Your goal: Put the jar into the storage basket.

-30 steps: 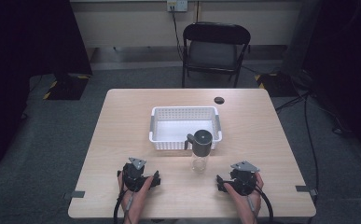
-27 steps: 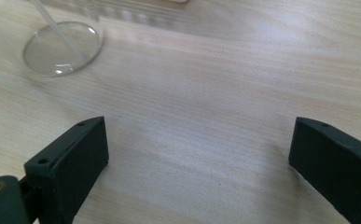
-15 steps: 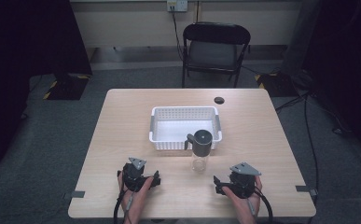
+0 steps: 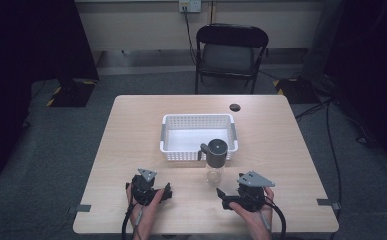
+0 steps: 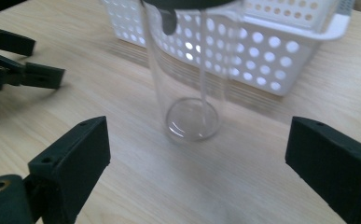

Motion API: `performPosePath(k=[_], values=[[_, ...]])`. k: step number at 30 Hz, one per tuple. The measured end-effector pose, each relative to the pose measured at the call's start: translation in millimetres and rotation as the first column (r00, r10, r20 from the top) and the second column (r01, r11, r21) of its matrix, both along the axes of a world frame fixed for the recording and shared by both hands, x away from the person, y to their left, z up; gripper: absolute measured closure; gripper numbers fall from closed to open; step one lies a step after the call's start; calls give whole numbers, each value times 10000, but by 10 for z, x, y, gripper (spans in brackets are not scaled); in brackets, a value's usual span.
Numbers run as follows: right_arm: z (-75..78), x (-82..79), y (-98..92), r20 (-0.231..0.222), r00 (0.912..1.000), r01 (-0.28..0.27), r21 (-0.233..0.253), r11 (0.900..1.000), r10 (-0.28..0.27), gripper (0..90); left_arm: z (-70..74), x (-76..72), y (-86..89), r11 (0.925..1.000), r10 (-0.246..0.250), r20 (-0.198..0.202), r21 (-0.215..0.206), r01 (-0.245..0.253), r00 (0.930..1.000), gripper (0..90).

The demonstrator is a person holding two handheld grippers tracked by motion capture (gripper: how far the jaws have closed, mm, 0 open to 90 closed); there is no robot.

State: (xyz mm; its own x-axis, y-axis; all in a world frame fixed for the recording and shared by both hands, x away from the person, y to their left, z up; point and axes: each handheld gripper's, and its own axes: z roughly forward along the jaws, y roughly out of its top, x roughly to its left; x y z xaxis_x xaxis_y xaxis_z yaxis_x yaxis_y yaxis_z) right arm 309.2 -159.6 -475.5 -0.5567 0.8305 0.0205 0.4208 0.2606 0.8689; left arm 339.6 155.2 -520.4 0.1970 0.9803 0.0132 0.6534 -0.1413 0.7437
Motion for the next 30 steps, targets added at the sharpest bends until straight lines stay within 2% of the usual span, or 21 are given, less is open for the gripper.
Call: performPosePath(k=[10, 14, 19, 24, 30], values=[[193, 86, 111, 581, 9980, -251, 348, 9991, 230, 54, 0, 0, 0, 10000, -1, -2, 2, 1, 10000, 0], [230, 152, 170, 664, 9974, -306, 470, 9984, 274, 51, 0, 0, 0, 10000, -2, 1, 2, 2, 10000, 0], [272, 223, 234, 778, 9961, -437, 397, 9983, 406, 61, 0, 0, 0, 10000, -3, -1, 4, 3, 10000, 0], [312, 323, 282, 1063, 9937, -417, 448, 9981, 367, 79, 0, 0, 0, 10000, 0, 2, 0, 0, 10000, 0], [312, 426, 315, 1064, 9934, -468, 473, 9978, 416, 119, 0, 0, 0, 10000, 0, 2, -1, 0, 10000, 0]])
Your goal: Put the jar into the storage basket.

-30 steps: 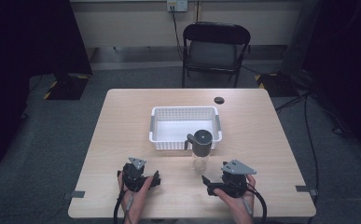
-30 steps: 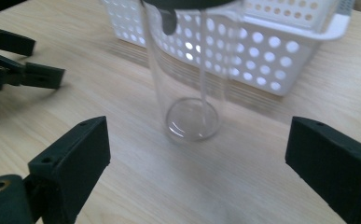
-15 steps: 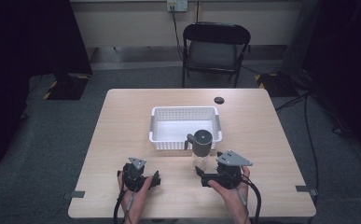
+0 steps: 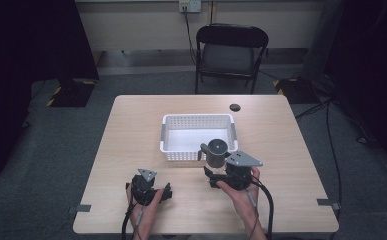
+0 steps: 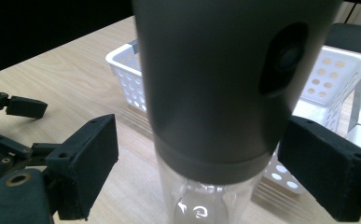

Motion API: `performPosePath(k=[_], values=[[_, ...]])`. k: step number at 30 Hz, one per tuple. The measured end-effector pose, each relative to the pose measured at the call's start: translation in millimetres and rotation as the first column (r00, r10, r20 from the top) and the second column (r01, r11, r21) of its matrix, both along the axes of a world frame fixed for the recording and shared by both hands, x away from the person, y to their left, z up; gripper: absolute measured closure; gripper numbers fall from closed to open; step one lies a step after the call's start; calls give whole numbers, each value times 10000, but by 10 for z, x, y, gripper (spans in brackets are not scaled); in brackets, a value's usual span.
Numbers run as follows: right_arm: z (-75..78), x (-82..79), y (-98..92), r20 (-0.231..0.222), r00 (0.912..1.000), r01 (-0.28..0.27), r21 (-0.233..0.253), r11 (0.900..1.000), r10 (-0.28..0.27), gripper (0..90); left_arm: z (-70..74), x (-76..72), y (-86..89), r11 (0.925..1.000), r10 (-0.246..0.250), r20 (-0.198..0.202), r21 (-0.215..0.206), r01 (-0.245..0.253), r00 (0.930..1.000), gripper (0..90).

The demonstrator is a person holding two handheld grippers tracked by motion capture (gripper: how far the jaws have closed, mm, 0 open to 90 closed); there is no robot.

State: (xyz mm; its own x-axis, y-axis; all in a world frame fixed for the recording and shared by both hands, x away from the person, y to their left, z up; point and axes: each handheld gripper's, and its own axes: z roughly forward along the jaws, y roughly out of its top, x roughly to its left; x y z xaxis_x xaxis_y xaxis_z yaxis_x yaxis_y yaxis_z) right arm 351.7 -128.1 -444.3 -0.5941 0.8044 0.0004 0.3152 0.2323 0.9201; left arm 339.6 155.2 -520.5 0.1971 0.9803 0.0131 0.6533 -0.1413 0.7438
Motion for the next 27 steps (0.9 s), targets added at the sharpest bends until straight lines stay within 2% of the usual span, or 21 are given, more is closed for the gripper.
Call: performPosePath(k=[6, 12, 17, 18, 27], values=[[-19, 88, 2, -181, 9998, -59, 43, 10000, 60, 150, 0, 0, 0, 10000, -2, 0, 3, 2, 10000, 0], [-23, 138, 21, -174, 9998, -128, 39, 9999, 129, 202, 0, 0, 0, 10000, -1, 1, 2, 1, 10000, 0], [-34, 175, 12, -291, 9994, -203, 107, 9997, 206, 283, 0, 0, 0, 10000, -2, 0, 3, 2, 10000, 0], [-35, 179, 15, -259, 9995, -190, -51, 9998, 189, 301, 0, 0, 0, 10000, 0, 0, 2, 0, 10000, 0], [-20, 174, 23, -232, 9995, -213, -267, 9994, 207, 313, 0, 0, 0, 10000, -2, -1, 3, 2, 10000, 0]])
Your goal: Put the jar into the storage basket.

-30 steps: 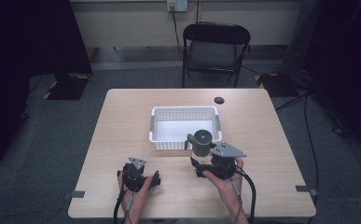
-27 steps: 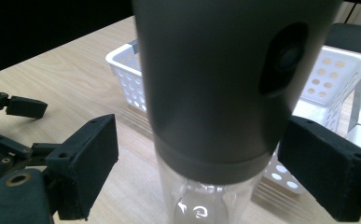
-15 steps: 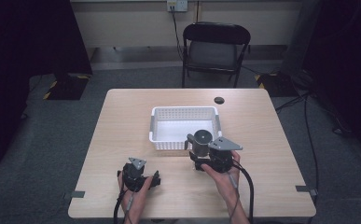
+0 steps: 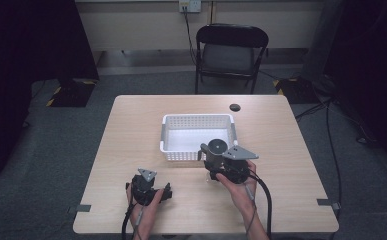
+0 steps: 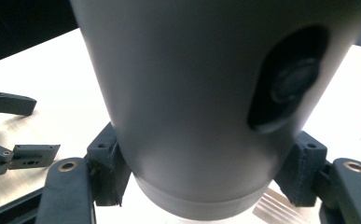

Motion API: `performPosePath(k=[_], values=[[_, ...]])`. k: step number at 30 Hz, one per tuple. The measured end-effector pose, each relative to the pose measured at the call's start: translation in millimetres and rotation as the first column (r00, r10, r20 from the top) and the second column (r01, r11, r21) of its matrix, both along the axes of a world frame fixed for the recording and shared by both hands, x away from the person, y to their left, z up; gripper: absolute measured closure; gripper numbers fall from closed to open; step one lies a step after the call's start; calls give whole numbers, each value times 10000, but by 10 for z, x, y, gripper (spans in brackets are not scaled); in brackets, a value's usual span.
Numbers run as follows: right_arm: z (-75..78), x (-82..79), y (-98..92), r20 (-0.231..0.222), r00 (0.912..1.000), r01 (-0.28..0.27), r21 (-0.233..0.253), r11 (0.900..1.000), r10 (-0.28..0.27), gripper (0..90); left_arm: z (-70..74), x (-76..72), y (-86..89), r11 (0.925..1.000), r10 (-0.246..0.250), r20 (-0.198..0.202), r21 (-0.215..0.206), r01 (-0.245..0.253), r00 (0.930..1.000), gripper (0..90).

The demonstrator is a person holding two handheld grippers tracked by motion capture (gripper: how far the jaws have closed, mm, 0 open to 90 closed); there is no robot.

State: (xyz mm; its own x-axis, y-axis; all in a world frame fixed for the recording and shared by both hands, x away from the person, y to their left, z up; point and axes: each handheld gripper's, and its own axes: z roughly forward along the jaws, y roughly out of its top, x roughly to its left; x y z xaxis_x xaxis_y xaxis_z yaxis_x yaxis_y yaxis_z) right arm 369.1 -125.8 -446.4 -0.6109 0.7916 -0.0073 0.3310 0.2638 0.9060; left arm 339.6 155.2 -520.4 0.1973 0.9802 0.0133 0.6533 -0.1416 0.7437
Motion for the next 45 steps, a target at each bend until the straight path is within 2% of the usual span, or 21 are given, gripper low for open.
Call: performPosePath(k=[7, 13, 25, 38, 45], values=[[21, -16, -2, 25, 10000, -64, -11, 10000, 64, 315, 0, 0, 0, 10000, 2, 1, 0, -2, 10000, 0], [104, -51, 8, 77, 9999, -135, -151, 9998, 136, 315, 0, 0, 0, 10000, 0, 1, 2, 0, 10000, 0], [310, -56, 61, 117, 9998, -186, 27, 9998, 186, 316, 0, 0, -1, 10000, 9, -2, -3, -9, 10000, 0], [631, -3, 95, 433, 9985, -329, -29, 9995, 329, 316, 0, 0, -1, 10000, 8, -4, -2, -8, 10000, 0], [845, 106, 125, 640, 9974, -327, -51, 9995, 330, 316, 0, 1, -1, 10000, 9, 0, -3, -9, 10000, 0]])
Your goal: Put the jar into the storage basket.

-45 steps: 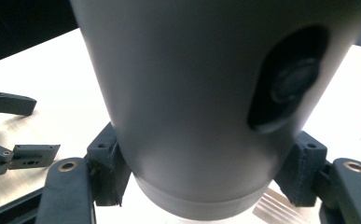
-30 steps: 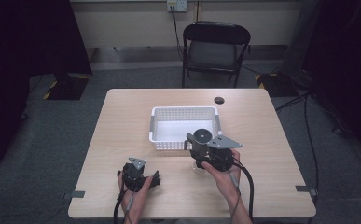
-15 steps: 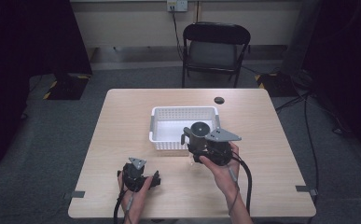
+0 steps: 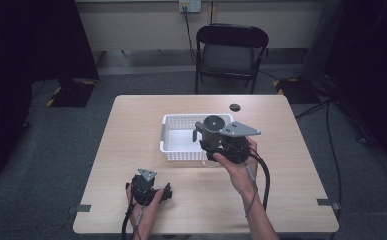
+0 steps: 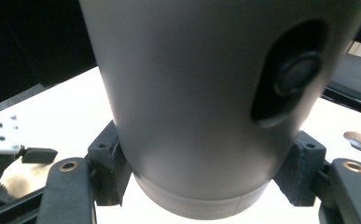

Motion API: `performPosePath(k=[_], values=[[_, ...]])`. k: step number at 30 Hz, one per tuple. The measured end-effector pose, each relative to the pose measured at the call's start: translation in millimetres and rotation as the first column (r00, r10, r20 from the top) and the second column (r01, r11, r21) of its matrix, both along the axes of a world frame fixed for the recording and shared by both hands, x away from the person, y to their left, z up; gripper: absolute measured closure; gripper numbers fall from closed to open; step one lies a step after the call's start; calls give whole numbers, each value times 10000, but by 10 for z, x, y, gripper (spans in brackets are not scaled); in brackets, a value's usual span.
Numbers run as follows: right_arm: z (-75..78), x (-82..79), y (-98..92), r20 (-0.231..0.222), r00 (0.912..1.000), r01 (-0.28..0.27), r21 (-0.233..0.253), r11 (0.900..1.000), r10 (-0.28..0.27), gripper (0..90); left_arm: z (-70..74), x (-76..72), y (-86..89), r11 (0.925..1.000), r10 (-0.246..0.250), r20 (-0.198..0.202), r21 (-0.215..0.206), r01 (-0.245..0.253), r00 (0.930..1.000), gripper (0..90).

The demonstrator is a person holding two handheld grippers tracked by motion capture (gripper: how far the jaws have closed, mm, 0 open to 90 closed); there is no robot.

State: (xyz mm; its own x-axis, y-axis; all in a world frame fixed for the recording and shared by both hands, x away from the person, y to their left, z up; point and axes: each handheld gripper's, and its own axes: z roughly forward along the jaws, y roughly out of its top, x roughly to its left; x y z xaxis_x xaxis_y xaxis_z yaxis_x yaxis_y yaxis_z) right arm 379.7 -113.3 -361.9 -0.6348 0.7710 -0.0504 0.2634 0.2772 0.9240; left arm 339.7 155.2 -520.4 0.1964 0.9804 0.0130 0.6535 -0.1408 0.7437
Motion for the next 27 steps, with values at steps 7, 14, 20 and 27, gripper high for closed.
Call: performPosePath(k=[7, 14, 20, 27], values=[[82, 151, 45, 9, 10000, 56, -12, 10000, -56, 316, 1, 0, 1, 10000, -8, -13, 4, 8, 10000, 0], [96, 240, 114, -2, 10000, 99, -59, 9999, -99, 316, 0, 0, 0, 10000, -5, -5, 1, 5, 10000, 0], [109, 356, 157, 5, 10000, 90, -147, 9999, -90, 316, 1, 0, 1, 10000, -9, -7, 9, 9, 10000, 0], [113, 502, 181, 24, 9999, 170, -331, 9993, -170, 316, 1, 0, 1, 10000, -9, -9, 7, 9, 10000, 0]])
